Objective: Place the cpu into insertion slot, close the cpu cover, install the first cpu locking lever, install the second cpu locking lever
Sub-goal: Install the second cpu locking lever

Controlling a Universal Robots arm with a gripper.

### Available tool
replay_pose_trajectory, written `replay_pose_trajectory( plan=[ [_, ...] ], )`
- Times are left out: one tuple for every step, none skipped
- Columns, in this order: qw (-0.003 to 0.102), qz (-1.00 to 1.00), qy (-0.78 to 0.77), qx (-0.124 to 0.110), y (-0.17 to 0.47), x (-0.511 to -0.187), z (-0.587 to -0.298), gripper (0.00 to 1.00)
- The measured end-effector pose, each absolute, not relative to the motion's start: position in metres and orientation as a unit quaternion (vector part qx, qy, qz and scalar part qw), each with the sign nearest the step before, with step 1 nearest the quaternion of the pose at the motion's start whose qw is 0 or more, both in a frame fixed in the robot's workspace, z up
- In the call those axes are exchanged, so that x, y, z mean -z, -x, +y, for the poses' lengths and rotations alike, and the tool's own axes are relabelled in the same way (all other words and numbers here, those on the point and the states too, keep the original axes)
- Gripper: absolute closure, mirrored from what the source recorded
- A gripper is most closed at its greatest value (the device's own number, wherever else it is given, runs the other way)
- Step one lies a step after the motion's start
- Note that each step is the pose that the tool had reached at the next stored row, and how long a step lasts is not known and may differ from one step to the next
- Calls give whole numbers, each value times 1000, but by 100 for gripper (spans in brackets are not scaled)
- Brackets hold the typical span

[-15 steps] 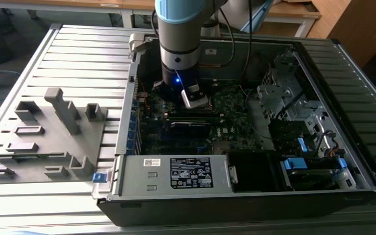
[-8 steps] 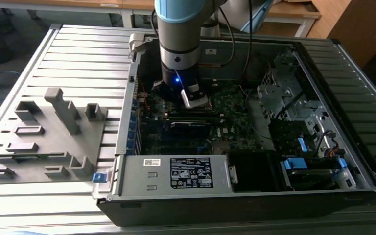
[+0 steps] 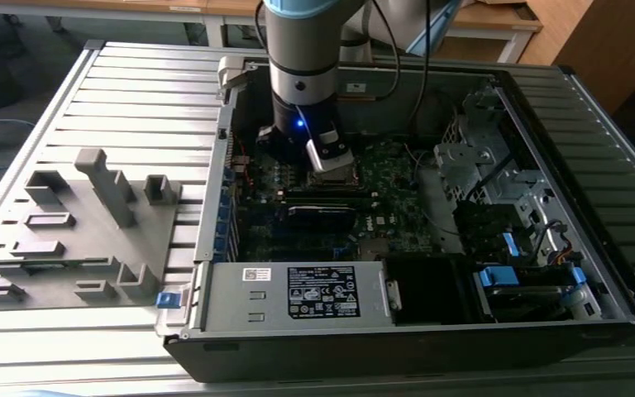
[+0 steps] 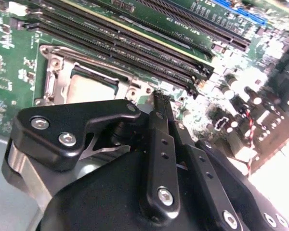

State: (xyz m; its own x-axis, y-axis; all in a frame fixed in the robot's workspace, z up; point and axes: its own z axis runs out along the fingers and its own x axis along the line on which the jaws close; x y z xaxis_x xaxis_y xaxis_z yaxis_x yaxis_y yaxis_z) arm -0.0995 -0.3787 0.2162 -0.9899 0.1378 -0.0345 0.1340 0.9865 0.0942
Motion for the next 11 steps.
replay_pose_trajectory(
  plan=[
    [20, 996, -68, -46, 99, -219, -379, 89],
    [20, 996, -68, -46, 99, -222, -379, 89],
    [20, 996, -68, -46, 99, -224, -379, 89],
    [20, 996, -68, -46, 99, -228, -379, 89],
    [20, 996, -68, -46, 99, -230, -379, 89],
    [20, 996, -68, -46, 99, -233, -379, 89],
    [20, 996, -68, -46, 99, -235, -379, 89],
    [20, 996, -68, -46, 99, -236, -379, 89],
    [20, 996, -68, -46, 99, -236, -379, 89],
    [21, 996, -68, -46, 99, -236, -379, 89],
    [20, 996, -68, -46, 99, -237, -379, 89]
  ],
)
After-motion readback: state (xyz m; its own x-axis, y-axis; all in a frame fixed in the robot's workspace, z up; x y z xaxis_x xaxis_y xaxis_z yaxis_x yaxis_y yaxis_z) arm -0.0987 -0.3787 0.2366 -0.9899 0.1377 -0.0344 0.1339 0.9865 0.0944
